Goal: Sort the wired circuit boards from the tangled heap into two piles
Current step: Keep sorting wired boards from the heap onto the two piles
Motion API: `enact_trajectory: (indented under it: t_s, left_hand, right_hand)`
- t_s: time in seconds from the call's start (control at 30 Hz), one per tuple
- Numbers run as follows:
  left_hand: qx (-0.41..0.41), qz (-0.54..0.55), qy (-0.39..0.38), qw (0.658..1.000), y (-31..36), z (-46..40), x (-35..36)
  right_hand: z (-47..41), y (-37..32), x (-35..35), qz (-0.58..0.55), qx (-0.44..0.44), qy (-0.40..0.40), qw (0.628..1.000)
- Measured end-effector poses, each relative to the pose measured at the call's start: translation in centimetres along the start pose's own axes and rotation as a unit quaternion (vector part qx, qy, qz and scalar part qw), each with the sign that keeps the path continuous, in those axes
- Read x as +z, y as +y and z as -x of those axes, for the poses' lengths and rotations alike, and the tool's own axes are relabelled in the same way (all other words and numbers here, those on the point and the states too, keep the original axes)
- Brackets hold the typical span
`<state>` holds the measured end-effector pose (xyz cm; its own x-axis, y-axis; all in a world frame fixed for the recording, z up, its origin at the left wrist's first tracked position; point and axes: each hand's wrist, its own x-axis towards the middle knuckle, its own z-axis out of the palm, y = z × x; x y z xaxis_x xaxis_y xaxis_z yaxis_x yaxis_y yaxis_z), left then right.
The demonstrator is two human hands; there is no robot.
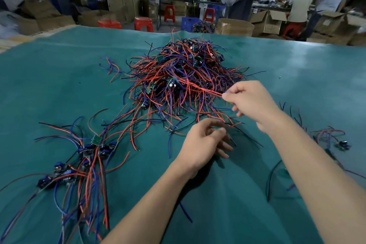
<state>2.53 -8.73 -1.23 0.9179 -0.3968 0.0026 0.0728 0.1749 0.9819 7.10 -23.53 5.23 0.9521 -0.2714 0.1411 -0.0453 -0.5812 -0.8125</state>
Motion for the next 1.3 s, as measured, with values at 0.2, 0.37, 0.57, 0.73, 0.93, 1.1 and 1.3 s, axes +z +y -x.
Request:
enact_trajectory:
  t_s: [0.2,0.37,0.57,0.73,0.93,1.1,1.3]
  left_hand:
    - [-0.026,0.122,0.057,0.991,0.2,-0.5,-0.3]
    - [-0.017,0.107,0.109,0.988,-0.2,-0.8,-0.4]
    - [0.007,0.017,0.137,0.990,-0.4,-0.8,-0.7]
    - [0.071,-0.161,0.048,0.983,-0.8,0.0,0.1]
    - [0.110,-0.326,-0.070,0.936,-0.3,1.2,0.5]
    - [0.068,-0.250,-0.107,0.960,0.1,1.3,0.4]
    - [0.027,-0.021,0.044,0.998,-0.1,0.2,0.1]
  right_hand:
    - [6.1,1.7,0.0,-0.043,-0.010,-0.012,0.999]
    - [8.1,1.8,2.8,0.054,-0.076,-0.052,0.994]
    - [8.4,1.3,2.7,0.036,-0.086,-0.090,0.992]
    - [8.0,2.2,2.5,0.015,-0.091,0.070,0.993]
    - [7.4,3.3,1.8,-0.195,-0.001,-0.028,0.980]
    - [7.3,3.4,0.7,-0.319,0.058,-0.064,0.944]
    - [7.3,3.4,-0.9,-0.425,0.088,-0.062,0.899]
